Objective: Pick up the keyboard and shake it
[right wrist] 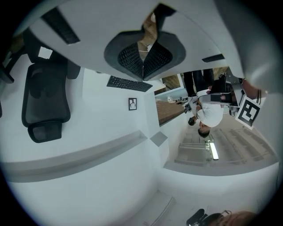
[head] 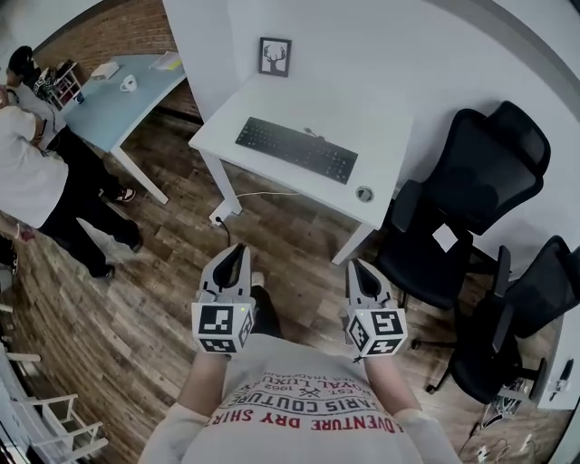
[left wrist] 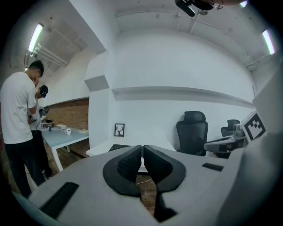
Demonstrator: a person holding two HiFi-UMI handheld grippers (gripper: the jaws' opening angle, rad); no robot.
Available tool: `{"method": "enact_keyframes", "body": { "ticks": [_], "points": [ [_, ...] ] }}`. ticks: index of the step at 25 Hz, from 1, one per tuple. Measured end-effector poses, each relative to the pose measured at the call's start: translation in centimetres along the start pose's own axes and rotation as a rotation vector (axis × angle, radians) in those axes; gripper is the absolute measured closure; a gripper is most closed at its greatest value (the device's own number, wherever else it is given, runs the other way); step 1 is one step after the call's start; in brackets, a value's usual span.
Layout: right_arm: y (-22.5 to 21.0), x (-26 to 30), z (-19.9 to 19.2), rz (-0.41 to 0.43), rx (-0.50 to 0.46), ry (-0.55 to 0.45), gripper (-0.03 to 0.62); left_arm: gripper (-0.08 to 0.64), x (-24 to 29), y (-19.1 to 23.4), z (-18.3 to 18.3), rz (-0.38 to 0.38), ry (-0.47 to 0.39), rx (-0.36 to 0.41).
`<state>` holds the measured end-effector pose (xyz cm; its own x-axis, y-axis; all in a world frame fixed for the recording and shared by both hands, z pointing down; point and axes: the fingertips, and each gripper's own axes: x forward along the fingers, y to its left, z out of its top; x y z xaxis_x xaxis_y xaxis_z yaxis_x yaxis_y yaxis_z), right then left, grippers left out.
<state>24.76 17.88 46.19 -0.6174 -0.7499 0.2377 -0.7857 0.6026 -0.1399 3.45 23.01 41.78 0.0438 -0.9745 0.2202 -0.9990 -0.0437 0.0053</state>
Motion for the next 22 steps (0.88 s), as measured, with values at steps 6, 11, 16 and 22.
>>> {"method": "enact_keyframes", "body": {
  "ticks": [6, 11, 16, 22],
  "points": [
    [-3.2, 7.3, 1.3, -0.112, 0.026, 0.000, 0.566, 0.525, 9.7, 3.2, 1.7, -0.103, -0.008, 0.048],
    [-4.2, 15.4, 3.6, -0.180, 0.063, -0.012, 0.566, 0.525, 19.4, 8.1, 3.9, -0.195, 0.008, 0.031],
    [-6.0, 23.7, 4.9, -0.282, 0.106, -0.004, 0.566, 0.525, 29.0, 12.8, 4.4, -0.296, 0.058, 0.035],
    [-8.6, 29.8, 5.5, -0.373, 0.130, 0.035, 0.566, 0.525, 36.9, 16.1, 3.5, -0.367, 0.124, 0.045]
  ]
}}
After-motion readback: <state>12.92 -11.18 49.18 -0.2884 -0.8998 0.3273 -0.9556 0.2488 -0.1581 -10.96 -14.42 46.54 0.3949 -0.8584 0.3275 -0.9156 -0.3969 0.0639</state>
